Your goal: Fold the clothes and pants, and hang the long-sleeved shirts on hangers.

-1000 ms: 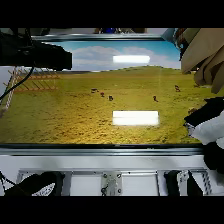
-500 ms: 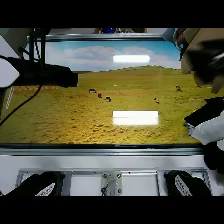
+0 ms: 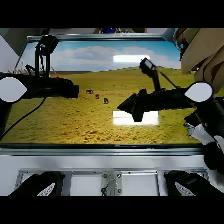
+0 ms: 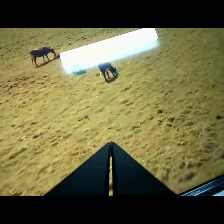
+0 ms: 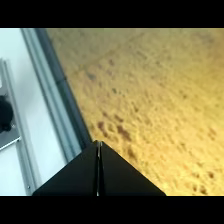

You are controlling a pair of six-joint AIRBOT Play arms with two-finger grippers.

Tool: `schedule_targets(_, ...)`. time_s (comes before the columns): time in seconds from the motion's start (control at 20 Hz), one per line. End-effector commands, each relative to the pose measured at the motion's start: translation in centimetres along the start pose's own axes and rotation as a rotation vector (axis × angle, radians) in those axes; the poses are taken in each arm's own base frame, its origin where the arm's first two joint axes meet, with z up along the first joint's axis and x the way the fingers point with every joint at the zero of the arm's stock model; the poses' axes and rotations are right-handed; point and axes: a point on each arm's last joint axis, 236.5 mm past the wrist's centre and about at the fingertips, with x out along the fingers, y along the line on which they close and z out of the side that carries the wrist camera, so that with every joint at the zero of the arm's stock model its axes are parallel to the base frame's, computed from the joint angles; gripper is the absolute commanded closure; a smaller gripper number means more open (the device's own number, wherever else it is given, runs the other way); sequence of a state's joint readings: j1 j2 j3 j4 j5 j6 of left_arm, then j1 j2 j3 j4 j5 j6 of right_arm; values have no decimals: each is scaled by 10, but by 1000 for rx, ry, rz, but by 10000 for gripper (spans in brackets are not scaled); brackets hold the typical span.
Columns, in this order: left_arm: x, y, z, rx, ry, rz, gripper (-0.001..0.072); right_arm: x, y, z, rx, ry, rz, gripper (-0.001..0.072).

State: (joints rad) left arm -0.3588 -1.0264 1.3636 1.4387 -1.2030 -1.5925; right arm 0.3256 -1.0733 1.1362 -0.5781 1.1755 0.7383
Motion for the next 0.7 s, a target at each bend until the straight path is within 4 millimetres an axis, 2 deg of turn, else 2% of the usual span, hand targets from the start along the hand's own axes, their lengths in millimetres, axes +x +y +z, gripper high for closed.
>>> schedule_targets(0.0,0,0,-2,-1,2,0,691,19,5,-16,24,60,53,694)
schedule_targets(0.65,0,0,-2,-1,2,0,691,21,4,-18,28,64,54,693)
